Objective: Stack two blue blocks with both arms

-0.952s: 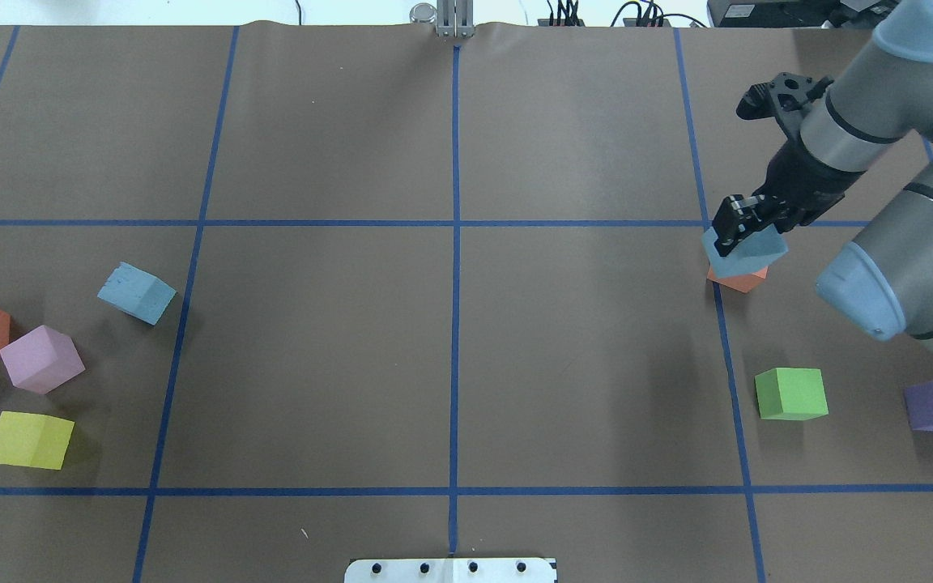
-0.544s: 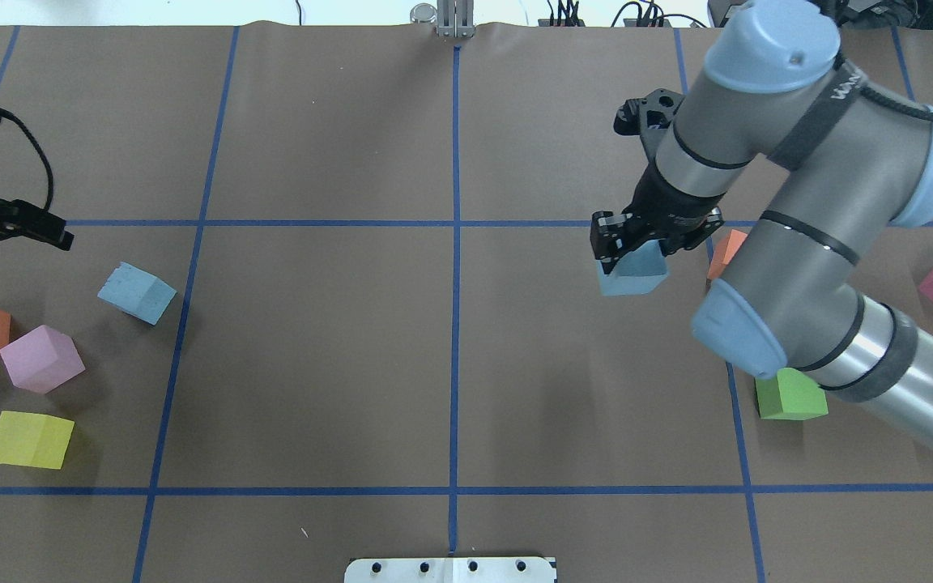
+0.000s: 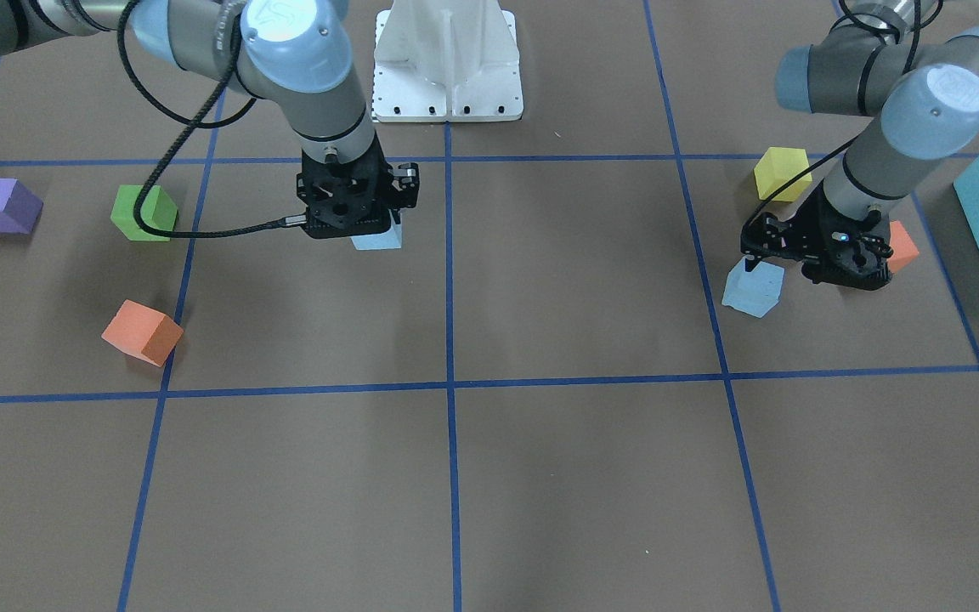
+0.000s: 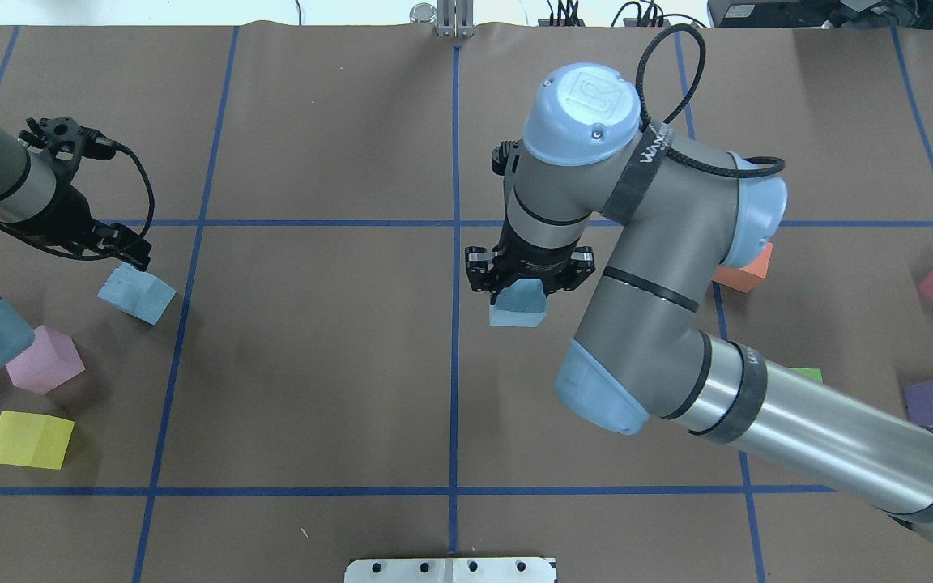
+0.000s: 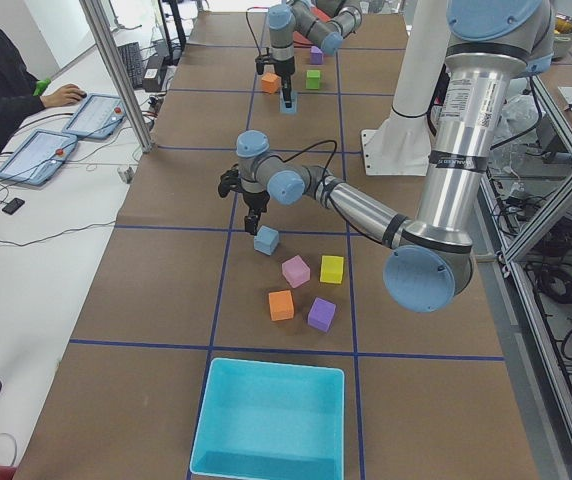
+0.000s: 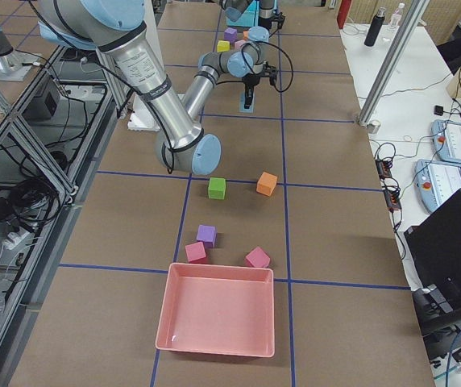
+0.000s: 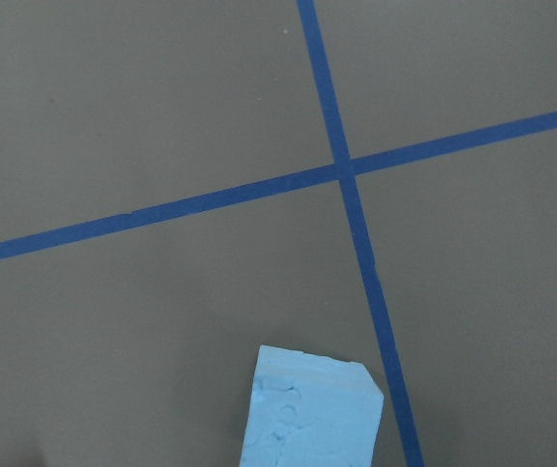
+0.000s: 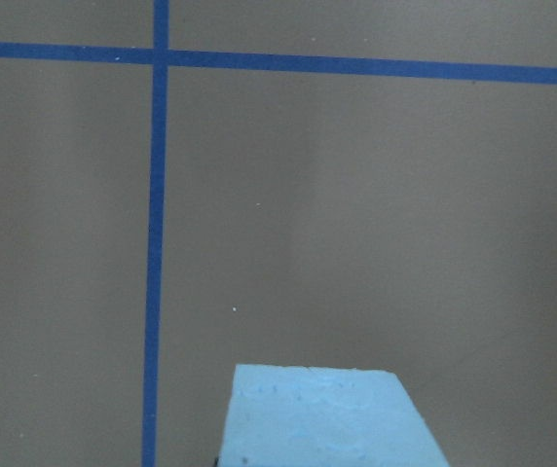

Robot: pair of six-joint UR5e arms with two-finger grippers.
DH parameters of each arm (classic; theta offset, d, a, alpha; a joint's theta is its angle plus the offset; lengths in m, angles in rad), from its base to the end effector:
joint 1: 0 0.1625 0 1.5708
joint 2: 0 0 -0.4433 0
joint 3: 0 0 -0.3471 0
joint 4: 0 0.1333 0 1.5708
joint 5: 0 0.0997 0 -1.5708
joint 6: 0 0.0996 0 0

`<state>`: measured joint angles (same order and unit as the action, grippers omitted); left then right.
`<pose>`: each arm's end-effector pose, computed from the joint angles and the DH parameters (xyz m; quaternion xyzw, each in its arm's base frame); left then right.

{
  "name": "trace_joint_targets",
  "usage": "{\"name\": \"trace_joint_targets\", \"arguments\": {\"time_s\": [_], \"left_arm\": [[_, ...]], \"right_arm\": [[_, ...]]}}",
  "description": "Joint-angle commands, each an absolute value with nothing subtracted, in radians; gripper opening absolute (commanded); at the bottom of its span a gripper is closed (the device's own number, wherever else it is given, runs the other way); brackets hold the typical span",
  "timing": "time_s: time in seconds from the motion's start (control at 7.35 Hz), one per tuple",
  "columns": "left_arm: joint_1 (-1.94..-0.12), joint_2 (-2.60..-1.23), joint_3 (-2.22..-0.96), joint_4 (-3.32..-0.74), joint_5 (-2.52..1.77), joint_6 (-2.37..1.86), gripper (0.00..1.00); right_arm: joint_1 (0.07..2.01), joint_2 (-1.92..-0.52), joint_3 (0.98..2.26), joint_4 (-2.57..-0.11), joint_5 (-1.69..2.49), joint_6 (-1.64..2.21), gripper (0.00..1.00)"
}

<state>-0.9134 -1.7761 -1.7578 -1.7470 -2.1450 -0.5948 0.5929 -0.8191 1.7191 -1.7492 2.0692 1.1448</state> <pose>0.2674 -0.4760 0.4806 0.0587 0.3779 0.1082 0.9176 -0.4921 -0.4349 0.2143 -0.0346 -0.4112 -0.0112 0.9108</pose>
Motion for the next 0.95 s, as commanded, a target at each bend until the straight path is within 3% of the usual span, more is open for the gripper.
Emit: {"name": "trace_joint_targets", "arguments": {"time_s": [0.0,0.82], "left_arm": [[-0.896,-1.786,-1.675,-1.848,-2.141,-0.592,0.98],[-0.835,-1.784,-1.641,-1.871,-2.141,-0.594,0.98]], "right_arm": [[0.534,-0.782,1.62,-1.625,2.004,1.305,0.48],[0.459,-0.781,1.578,-1.623,1.925,1.362,0.48]]}}
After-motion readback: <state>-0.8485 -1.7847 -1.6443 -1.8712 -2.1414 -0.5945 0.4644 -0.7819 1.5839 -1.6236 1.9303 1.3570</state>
